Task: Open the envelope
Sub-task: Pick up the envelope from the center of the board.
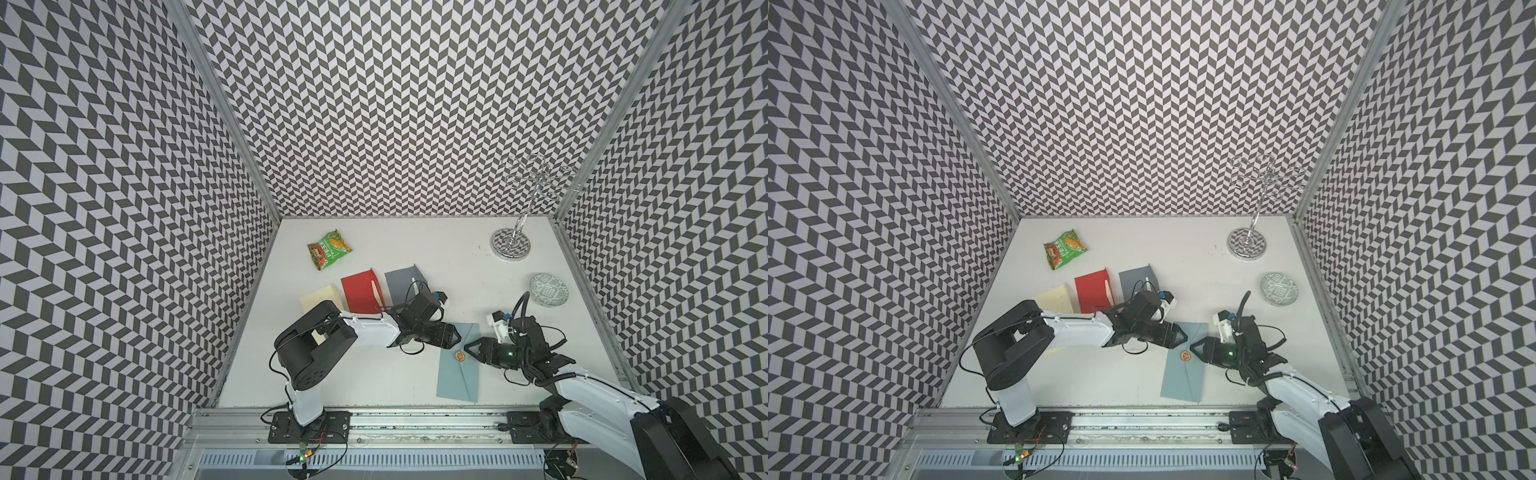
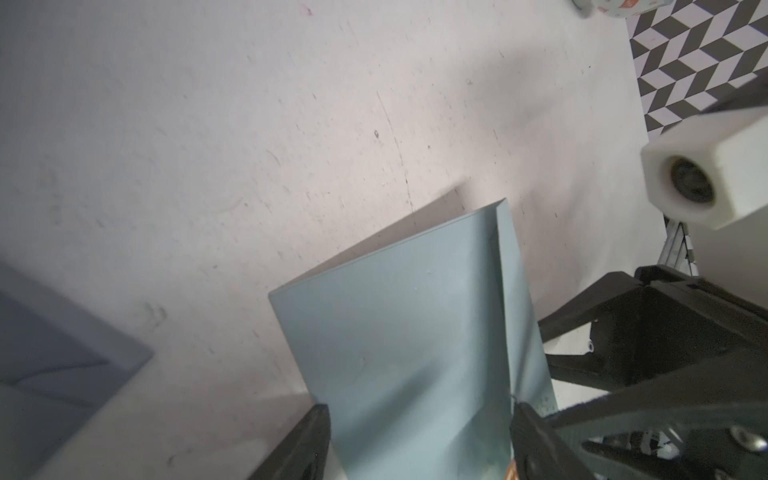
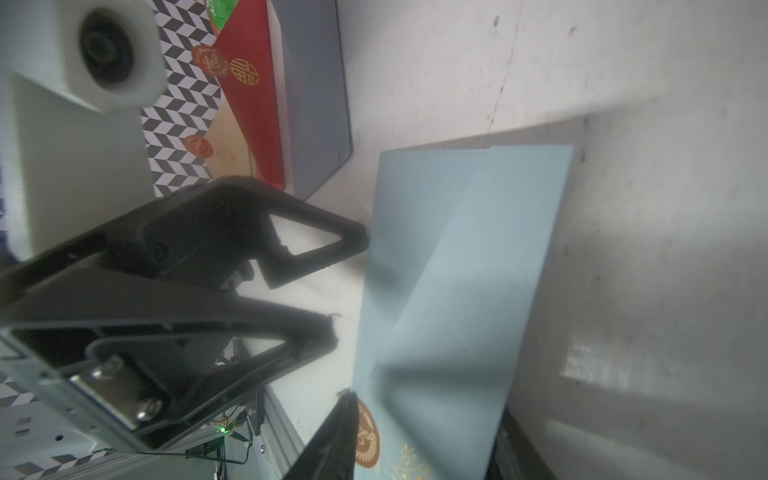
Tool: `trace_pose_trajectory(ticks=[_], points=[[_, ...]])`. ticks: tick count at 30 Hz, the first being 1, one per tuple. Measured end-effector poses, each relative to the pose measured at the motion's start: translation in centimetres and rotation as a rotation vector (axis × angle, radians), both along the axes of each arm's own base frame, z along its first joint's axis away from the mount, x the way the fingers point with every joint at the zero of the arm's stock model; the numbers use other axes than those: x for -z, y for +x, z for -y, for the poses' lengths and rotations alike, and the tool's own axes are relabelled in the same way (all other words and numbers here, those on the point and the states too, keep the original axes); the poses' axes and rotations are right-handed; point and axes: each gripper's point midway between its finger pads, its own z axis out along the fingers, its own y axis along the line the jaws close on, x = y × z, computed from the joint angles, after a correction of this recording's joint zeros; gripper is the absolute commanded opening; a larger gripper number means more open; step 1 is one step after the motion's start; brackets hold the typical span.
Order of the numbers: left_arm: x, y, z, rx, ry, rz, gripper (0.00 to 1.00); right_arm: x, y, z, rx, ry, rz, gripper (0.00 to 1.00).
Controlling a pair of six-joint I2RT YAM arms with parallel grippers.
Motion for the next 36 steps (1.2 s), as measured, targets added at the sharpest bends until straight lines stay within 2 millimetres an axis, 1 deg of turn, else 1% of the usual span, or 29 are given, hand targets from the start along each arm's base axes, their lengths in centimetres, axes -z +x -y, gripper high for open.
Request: trace_pose_trajectory(ticks=[2,4,8,9,11,12,13,17,20,24,27,29,33,36], points=[[0.0,0.0,0.1,0.002,-0.003,0.0,0.7,-0.4,0.1,0.0,0.0,0.022,0.012,0.35],[0.0,0.0,0.1,0.003,-0.005,0.0,0.7,-0.8,0.2,-0.1,0.001,0.042,0.021,0.27],[-0.1,-0.1,0.2,0.01,-0.023,-0.001,0.68,-1.2,-0.1,-0.5,-0.013,0.101,0.03,0.24],[-0.1,-0.3,0.2,0.015,-0.031,-0.007,0.67,-1.1,-0.4,-0.7,-0.02,0.118,0.026,0.2],[-0.1,-0.4,0.3,0.022,-0.045,-0.019,0.67,-0.9,-0.7,-0.8,-0.024,0.132,0.007,0.08],[-0.1,-0.5,0.3,0.026,-0.052,-0.023,0.67,-0.9,-0.7,-0.8,-0.023,0.131,0.007,0.03],[-0.1,-0.6,0.2,0.028,-0.059,-0.023,0.67,-0.9,-0.6,-0.7,-0.018,0.129,0.007,0.01],[-0.7,-0.7,-0.5,0.022,-0.077,-0.01,0.69,-1.1,0.1,-0.6,-0.005,0.107,0.014,0.0],[-2.6,-0.8,-1.5,0.009,-0.109,0.031,0.7,-2.4,0.9,-0.7,-0.01,0.107,0.066,0.0],[-7.1,0.1,-2.2,-0.012,-0.2,0.141,0.7,-4.9,1.5,-0.8,-0.02,0.123,0.182,0.0],[-9.7,1.0,-2.9,-0.042,-0.252,0.214,0.7,-7.5,1.9,-0.8,-0.025,0.142,0.299,0.0],[-10.9,1.6,-3.7,-0.065,-0.278,0.249,0.7,-9.1,1.9,-0.7,-0.025,0.161,0.37,0.0],[-12.7,3.1,-5.2,-0.1,-0.328,0.289,0.71,-13.1,2.1,-0.8,-0.025,0.224,0.534,0.0],[-14.3,3.9,-5.8,-0.103,-0.374,0.313,0.72,-14.9,2.0,-0.9,-0.031,0.26,0.601,0.0]])
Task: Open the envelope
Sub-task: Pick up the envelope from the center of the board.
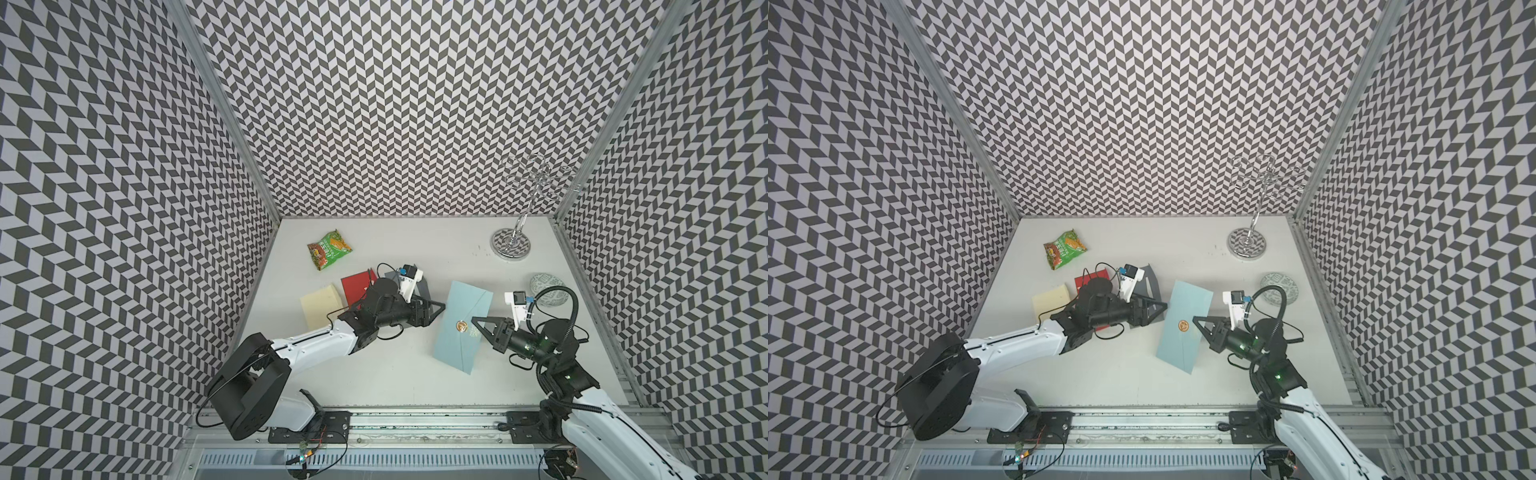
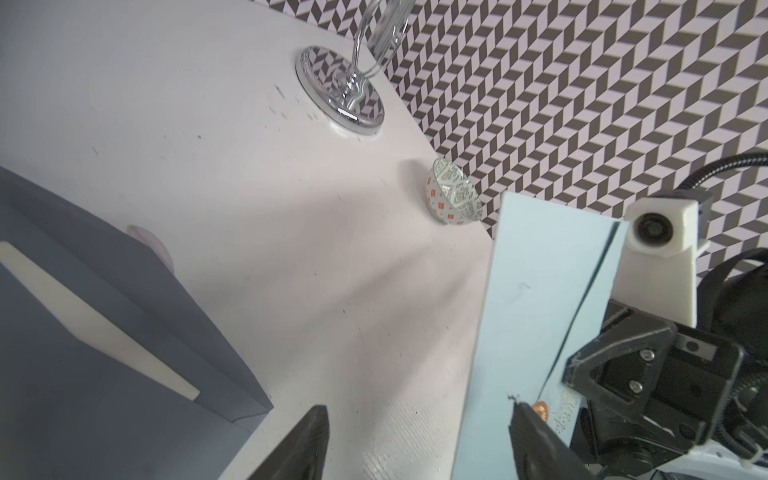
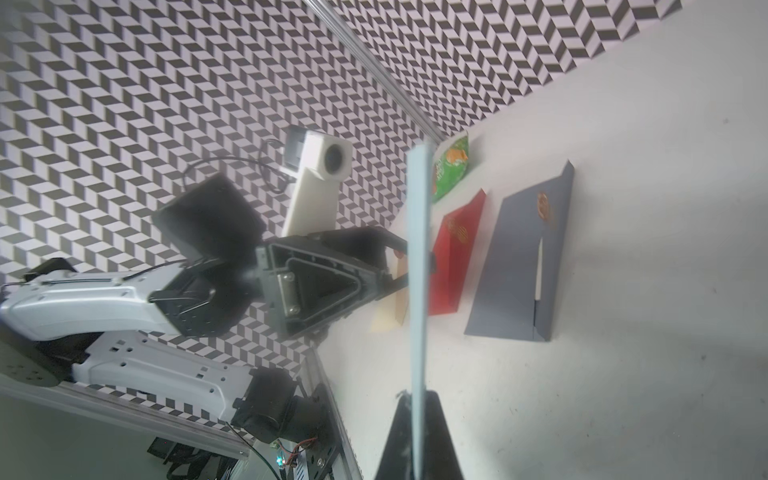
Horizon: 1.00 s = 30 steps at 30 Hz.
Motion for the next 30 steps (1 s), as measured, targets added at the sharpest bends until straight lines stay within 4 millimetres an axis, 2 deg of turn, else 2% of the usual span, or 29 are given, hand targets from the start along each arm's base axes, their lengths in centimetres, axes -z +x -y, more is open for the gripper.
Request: trace_pose_trajectory(ticks=[5,12,18,22,30], points=[[-2.2,-0.9,-0.1,0.063,-0.085,0.043,0.73,-1.0,0.0,-0.7,-0.046,0.016,0.022,0.0],[-3.4,-2.5,0.4,0.159,-0.134,0.062,0.73,-0.5,-0.7,-2.2,-0.169,0.028,-0.007,0.0],[-3.7,-3.0,-0.1,0.16,-0.139,0.074,0.7,-2.9,-1.6,-3.6,-0.255,0.05,0.069,0.0],[-3.3,-3.4,-0.4,0.168,-0.142,0.07,0.56,-3.7,-1.5,-4.1,-0.276,0.045,0.096,0.0],[-4.4,-4.2,-0.3,0.219,-0.178,0.097,0.22,-2.2,-0.9,-4.6,-0.277,0.013,0.062,0.0]])
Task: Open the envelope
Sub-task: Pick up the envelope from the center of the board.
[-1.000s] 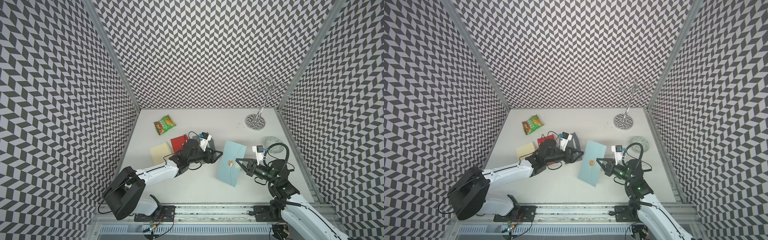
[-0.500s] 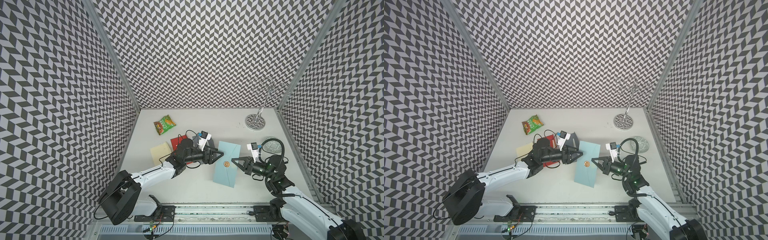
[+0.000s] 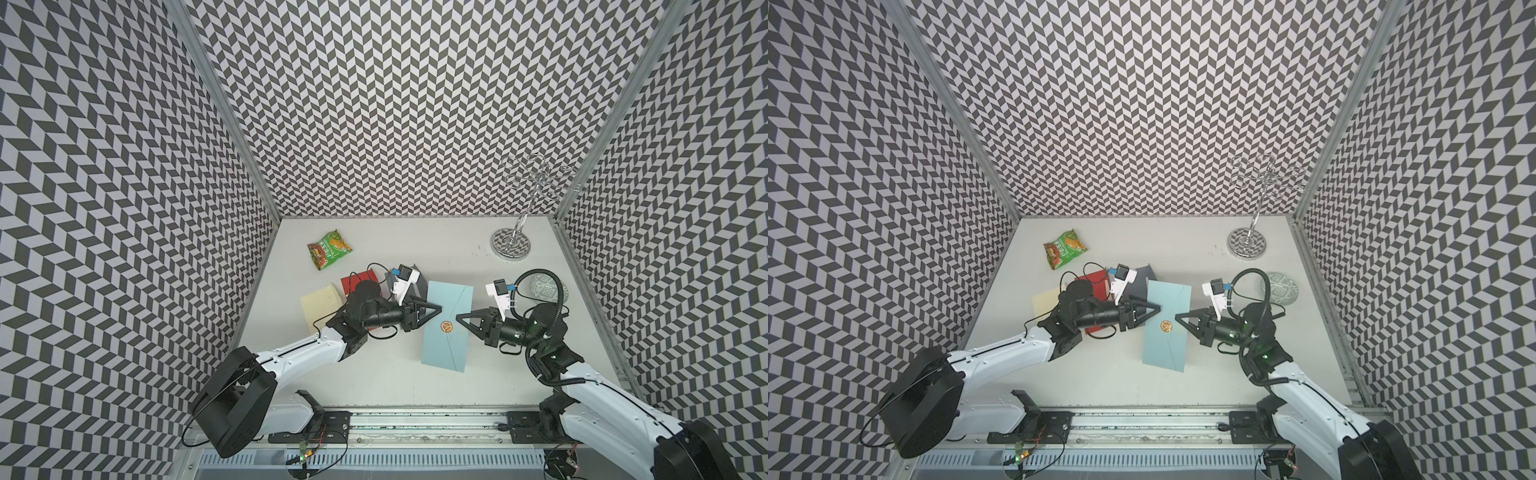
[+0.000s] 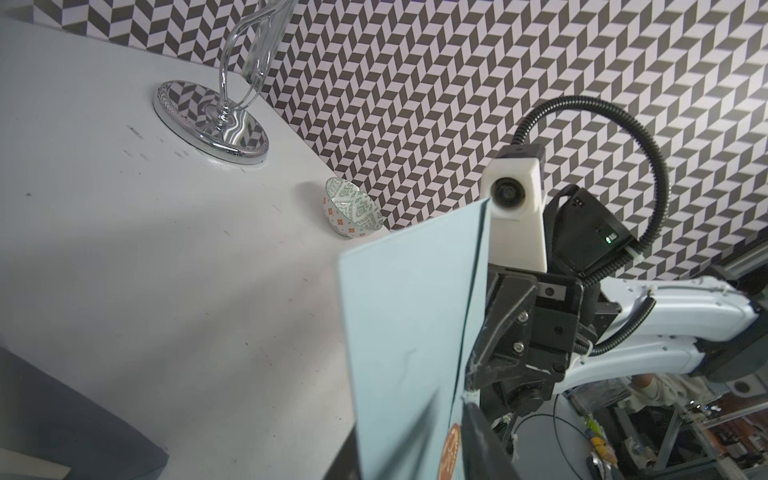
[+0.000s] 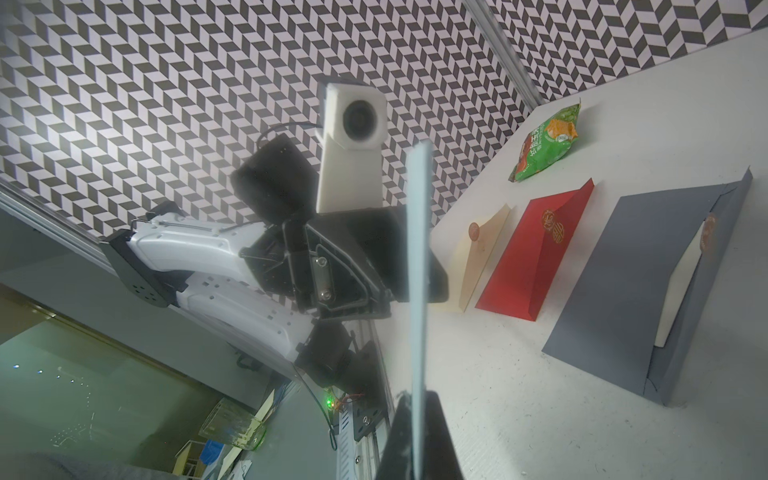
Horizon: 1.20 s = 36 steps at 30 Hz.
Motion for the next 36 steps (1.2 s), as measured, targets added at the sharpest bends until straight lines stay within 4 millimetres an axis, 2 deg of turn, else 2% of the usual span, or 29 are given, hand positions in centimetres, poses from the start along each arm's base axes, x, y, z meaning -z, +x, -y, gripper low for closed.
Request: trace_pose_trajectory(ticks=[5,9,15,21,27,29,33,36], points=[[-0.7,-0.1,-0.3,0.001,-0.01,0.025,0.0,0.3,1.1,-0.2,0.02,-0.03,-0.003,0.05],[-0.6,0.0,-0.4,-0.008,-0.003,0.032,0.0,0.4,1.5,-0.2,0.036,-0.045,-0.007,0.09],[-0.3,0.1,-0.4,-0.014,0.008,0.036,0.0,1.3,2.1,0.1,0.078,-0.073,-0.029,0.31],[0.2,0.4,-0.6,-0.031,0.024,0.028,0.0,1.5,2.6,0.7,0.137,-0.094,-0.042,0.46],[0.8,1.0,-0.8,-0.075,0.05,0.014,0.0,-0.1,3.4,1.5,0.217,-0.105,-0.031,0.55],[0.7,1.3,-1.1,-0.1,0.057,0.014,0.0,-0.8,3.9,1.8,0.248,-0.113,-0.024,0.61],[-0.2,1.6,-1.6,-0.157,0.053,0.033,0.0,-1.6,5.1,2.1,0.334,-0.163,-0.035,0.62],[-0.8,1.7,-1.7,-0.189,0.047,0.05,0.0,-2.1,5.3,1.7,0.379,-0.211,-0.027,0.62]])
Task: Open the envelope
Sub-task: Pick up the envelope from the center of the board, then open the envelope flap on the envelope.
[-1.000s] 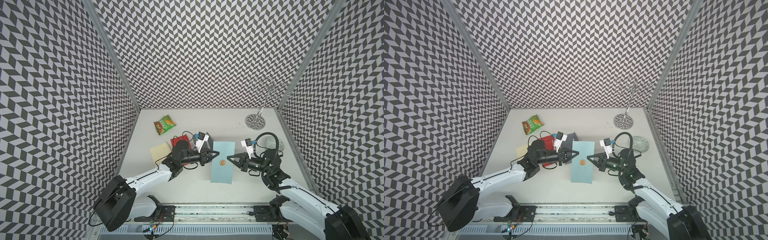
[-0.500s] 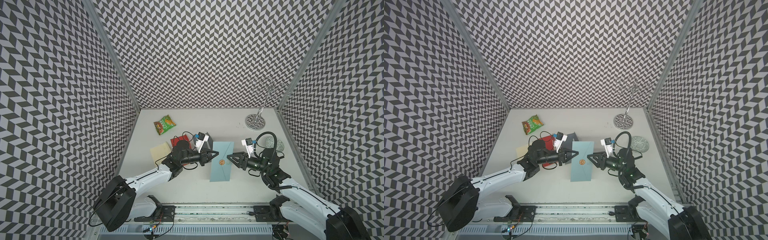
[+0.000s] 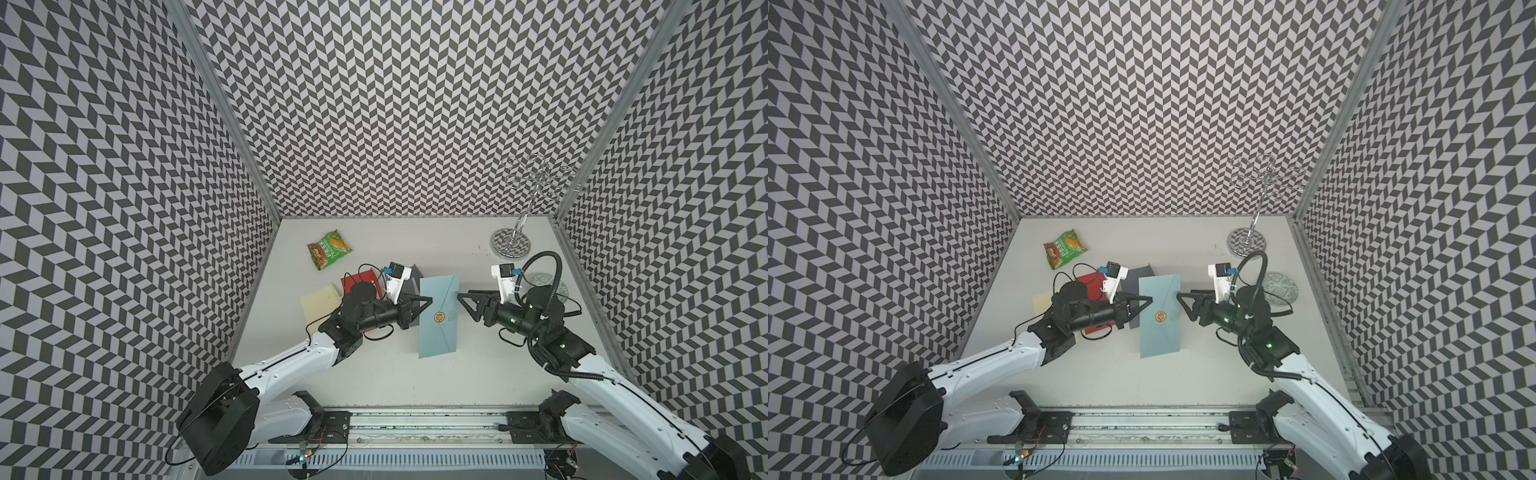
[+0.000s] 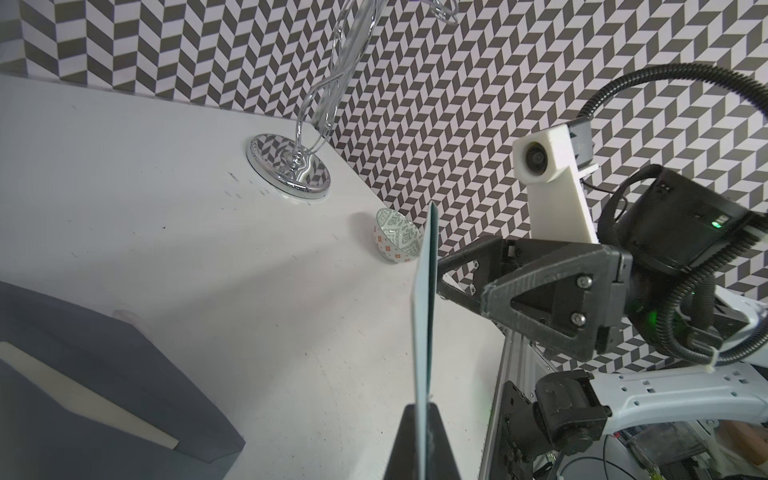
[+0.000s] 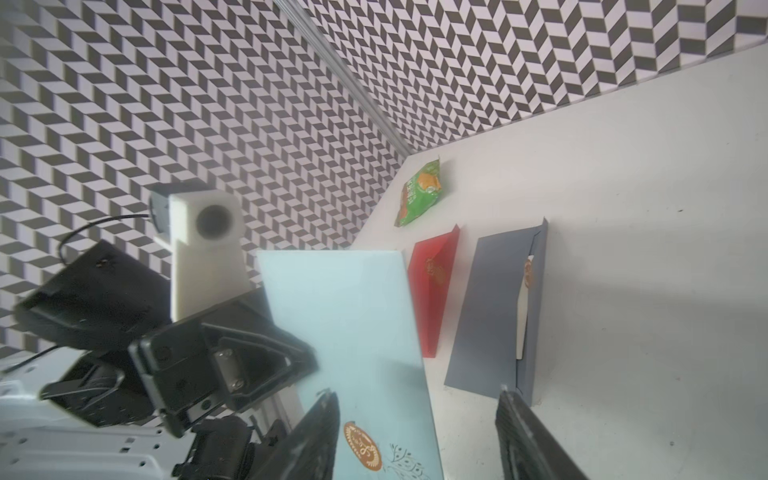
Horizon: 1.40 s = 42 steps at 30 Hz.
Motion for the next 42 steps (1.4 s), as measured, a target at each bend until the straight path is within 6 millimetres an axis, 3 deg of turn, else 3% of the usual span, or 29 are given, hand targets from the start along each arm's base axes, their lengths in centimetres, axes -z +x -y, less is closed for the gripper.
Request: trace_pose_trajectory(ticks=[13,15,17,20,33,42], points=[[0.6,0.2,0.1,-0.056,0.029,-0.01,0.0,2.0,1.0,1.8,0.163,-0.093,-0.01,0.64],[0.9,0.4,0.0,-0.067,0.039,-0.018,0.0,2.9,0.9,2.2,0.187,-0.091,-0.028,0.6],[1.1,0.5,-0.1,-0.079,0.045,-0.024,0.0,4.1,0.7,2.6,0.199,-0.09,-0.044,0.44],[1.0,0.8,-0.2,-0.095,0.04,-0.023,0.0,5.3,0.5,3.4,0.23,-0.083,-0.071,0.42],[0.9,1.3,-0.2,-0.141,0.054,-0.002,0.0,2.8,0.4,4.6,0.261,-0.008,0.028,0.34],[-0.3,0.9,-0.7,-0.147,0.042,0.044,0.0,0.9,1.2,3.7,0.245,0.015,0.039,0.32]])
